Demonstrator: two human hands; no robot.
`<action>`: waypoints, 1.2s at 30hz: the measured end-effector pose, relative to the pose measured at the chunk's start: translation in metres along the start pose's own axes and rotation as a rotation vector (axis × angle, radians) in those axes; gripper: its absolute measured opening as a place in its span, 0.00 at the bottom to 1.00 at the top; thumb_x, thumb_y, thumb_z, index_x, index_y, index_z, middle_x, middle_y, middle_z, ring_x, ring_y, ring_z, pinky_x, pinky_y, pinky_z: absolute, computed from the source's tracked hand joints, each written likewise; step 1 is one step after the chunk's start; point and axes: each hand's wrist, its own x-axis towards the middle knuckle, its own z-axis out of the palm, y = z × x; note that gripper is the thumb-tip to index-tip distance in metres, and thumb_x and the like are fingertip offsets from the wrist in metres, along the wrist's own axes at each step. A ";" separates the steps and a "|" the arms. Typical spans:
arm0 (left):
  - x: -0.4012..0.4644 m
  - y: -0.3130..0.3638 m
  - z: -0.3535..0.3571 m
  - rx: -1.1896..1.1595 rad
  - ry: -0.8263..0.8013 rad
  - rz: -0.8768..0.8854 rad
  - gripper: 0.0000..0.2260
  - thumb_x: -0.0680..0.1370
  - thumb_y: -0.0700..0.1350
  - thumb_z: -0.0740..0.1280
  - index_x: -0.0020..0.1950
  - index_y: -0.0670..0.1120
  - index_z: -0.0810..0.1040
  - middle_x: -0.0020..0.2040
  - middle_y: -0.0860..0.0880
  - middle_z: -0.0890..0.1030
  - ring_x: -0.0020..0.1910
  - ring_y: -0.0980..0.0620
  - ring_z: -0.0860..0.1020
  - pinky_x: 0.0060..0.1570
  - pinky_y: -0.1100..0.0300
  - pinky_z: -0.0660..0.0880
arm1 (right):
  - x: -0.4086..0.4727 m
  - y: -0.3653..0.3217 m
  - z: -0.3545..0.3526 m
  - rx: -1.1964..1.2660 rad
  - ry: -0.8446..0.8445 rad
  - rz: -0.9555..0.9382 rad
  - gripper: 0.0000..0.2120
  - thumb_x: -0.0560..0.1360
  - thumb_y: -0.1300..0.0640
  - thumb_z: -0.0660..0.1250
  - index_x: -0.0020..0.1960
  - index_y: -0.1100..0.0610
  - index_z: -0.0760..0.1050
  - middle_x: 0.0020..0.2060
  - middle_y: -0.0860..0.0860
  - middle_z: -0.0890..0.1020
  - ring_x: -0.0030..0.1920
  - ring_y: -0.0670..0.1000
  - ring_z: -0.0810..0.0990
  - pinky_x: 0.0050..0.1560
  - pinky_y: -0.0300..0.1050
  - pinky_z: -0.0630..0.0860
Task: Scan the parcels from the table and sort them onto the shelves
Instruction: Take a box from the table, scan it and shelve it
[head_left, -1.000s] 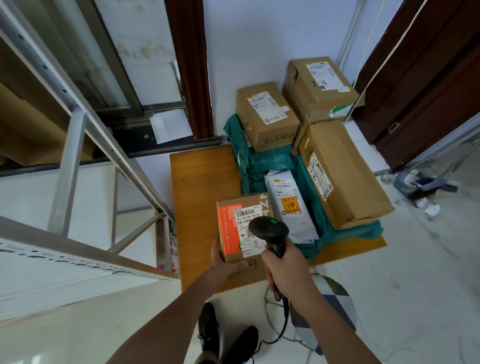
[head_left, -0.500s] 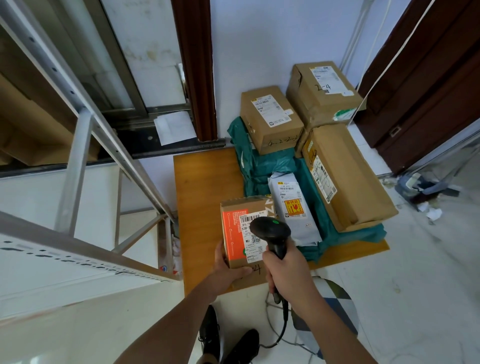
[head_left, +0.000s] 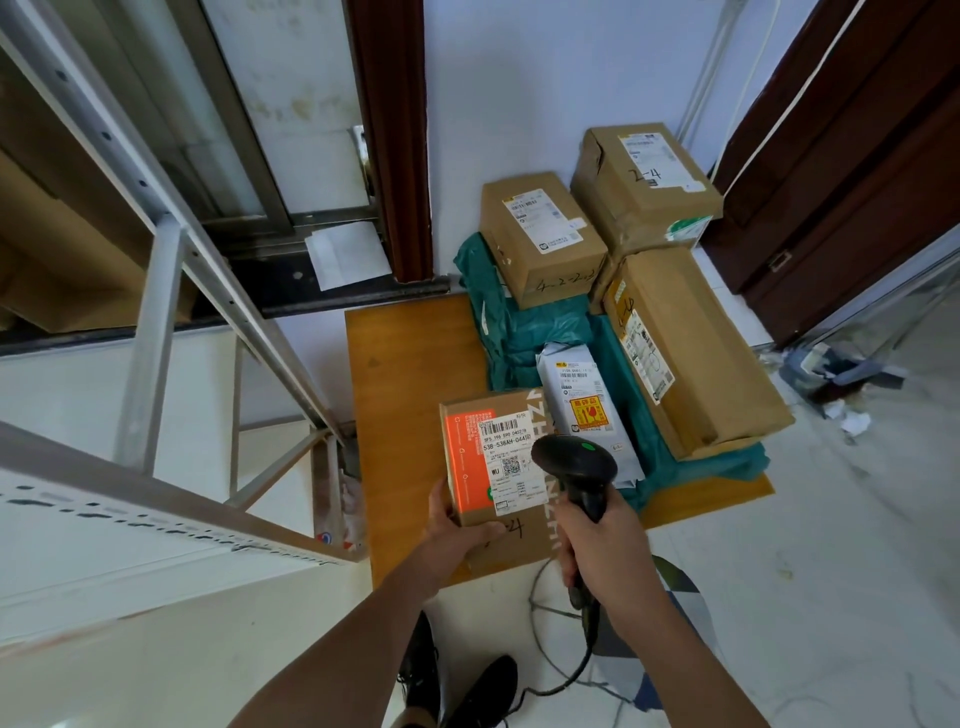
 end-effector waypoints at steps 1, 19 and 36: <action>-0.002 0.002 -0.001 -0.015 0.009 0.003 0.57 0.63 0.50 0.86 0.80 0.60 0.51 0.68 0.51 0.76 0.64 0.50 0.77 0.57 0.50 0.82 | -0.002 -0.001 -0.002 0.000 0.002 0.000 0.02 0.80 0.60 0.65 0.48 0.57 0.74 0.25 0.52 0.73 0.24 0.50 0.73 0.31 0.47 0.76; -0.040 0.125 -0.043 -0.022 0.019 0.243 0.46 0.64 0.49 0.84 0.76 0.54 0.64 0.59 0.49 0.82 0.54 0.49 0.83 0.39 0.61 0.82 | -0.061 -0.094 -0.032 0.033 -0.011 -0.308 0.04 0.79 0.62 0.65 0.49 0.55 0.71 0.26 0.56 0.73 0.25 0.55 0.72 0.32 0.49 0.74; -0.227 0.061 -0.021 -0.251 0.168 0.537 0.35 0.70 0.51 0.82 0.74 0.54 0.71 0.60 0.46 0.86 0.56 0.45 0.86 0.51 0.50 0.84 | -0.193 -0.068 -0.057 -0.090 -0.415 -0.629 0.03 0.81 0.60 0.65 0.51 0.59 0.72 0.29 0.56 0.72 0.26 0.54 0.71 0.33 0.53 0.74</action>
